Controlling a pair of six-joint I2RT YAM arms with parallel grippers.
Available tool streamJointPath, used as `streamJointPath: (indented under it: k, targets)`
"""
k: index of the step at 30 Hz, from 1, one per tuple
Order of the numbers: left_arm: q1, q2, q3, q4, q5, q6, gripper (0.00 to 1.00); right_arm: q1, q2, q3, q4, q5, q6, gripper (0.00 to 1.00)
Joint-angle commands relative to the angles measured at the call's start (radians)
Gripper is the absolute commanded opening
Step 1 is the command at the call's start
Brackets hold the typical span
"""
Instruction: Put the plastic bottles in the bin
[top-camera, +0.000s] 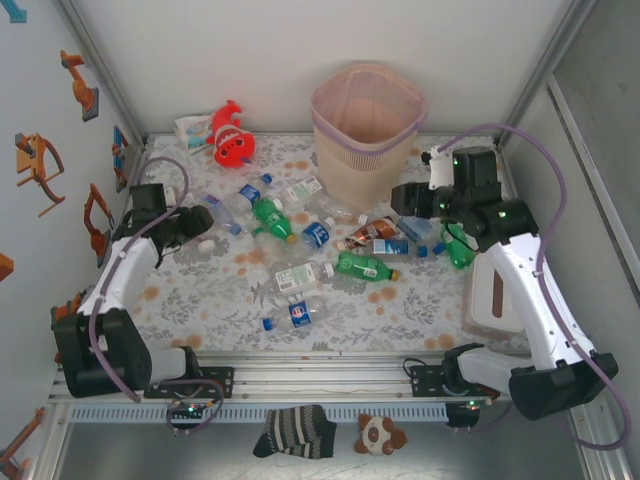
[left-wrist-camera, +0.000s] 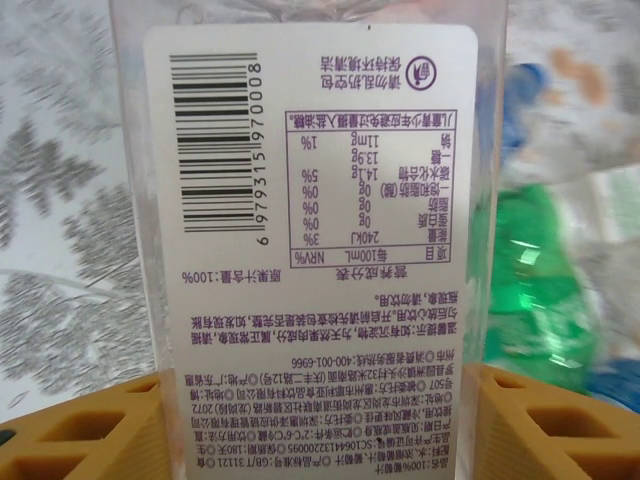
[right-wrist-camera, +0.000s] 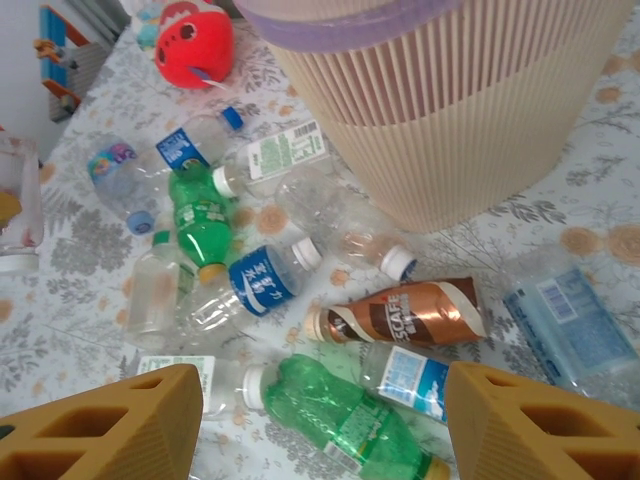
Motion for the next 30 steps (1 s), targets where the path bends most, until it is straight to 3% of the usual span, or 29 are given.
streamJointPath:
  k: [1,15,23,30]
  targets:
    - [-0.028,-0.087,-0.021,0.088,0.178,0.114,0.58,-0.001,0.011,0.023,0.049,-0.065,0.038,0.64]
    - [-0.33,-0.289,-0.015,0.111,0.327,0.499,0.58,0.077,0.089,0.118,0.077,-0.221,0.104,0.64]
    - [-0.497,-0.297,0.014,0.034,0.242,0.698,0.53,0.184,0.159,0.198,0.03,-0.255,0.093,0.64]
    - [-0.609,-0.277,0.043,-0.009,0.123,0.774,0.53,0.284,0.247,0.242,0.022,-0.253,0.096,0.65]
